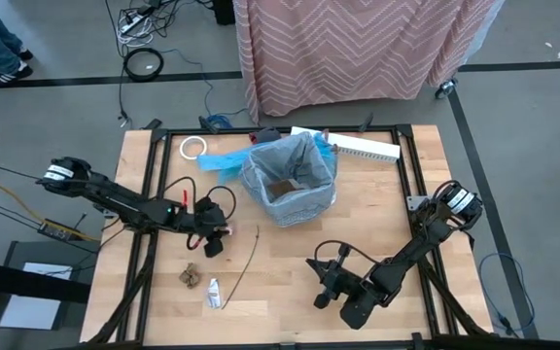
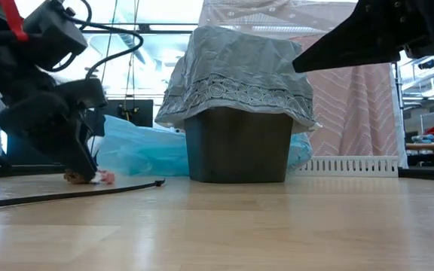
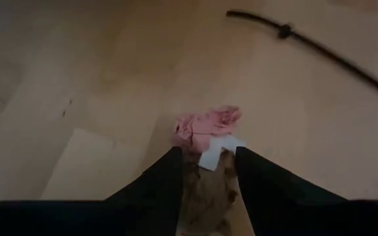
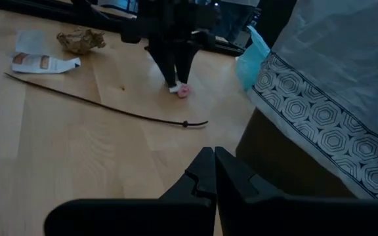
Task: Place trash/remove bag and relplace
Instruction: Put the brown napkin inside the black trash bin
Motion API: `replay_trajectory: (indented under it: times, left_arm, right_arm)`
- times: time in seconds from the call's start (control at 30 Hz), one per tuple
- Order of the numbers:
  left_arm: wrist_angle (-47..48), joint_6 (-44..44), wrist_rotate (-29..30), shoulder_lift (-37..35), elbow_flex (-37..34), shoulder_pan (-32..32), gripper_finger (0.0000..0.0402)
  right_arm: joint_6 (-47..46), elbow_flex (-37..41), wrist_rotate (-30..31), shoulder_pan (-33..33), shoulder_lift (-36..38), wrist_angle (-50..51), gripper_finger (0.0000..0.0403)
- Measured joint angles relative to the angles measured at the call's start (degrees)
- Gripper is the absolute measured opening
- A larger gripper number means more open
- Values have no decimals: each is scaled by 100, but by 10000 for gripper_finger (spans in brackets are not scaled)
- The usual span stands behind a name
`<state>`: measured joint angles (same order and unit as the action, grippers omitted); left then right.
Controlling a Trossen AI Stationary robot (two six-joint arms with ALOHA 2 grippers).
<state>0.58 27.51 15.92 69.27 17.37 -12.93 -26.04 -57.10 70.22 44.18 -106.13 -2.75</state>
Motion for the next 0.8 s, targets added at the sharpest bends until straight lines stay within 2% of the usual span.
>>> replay_trajectory:
  times: [0.1,0.2,0.4,0.6,0.8]
  left_arm:
    - [-55,30,116,206,7,0,148]
    - [-204,229,208,337,14,0,126]
    - [-145,496,333,342,84,2,16]
    - [-44,708,305,341,397,2,6]
    - [724,662,306,290,1308,2,4]
  right_arm:
    - [0,0,2,0,0,-10,0]
    - [7,0,4,-7,0,-11,0]
    - [9,0,4,-44,0,-5,0]
    - [7,0,6,-44,0,-6,0]
    - [7,0,4,-44,0,-2,0]
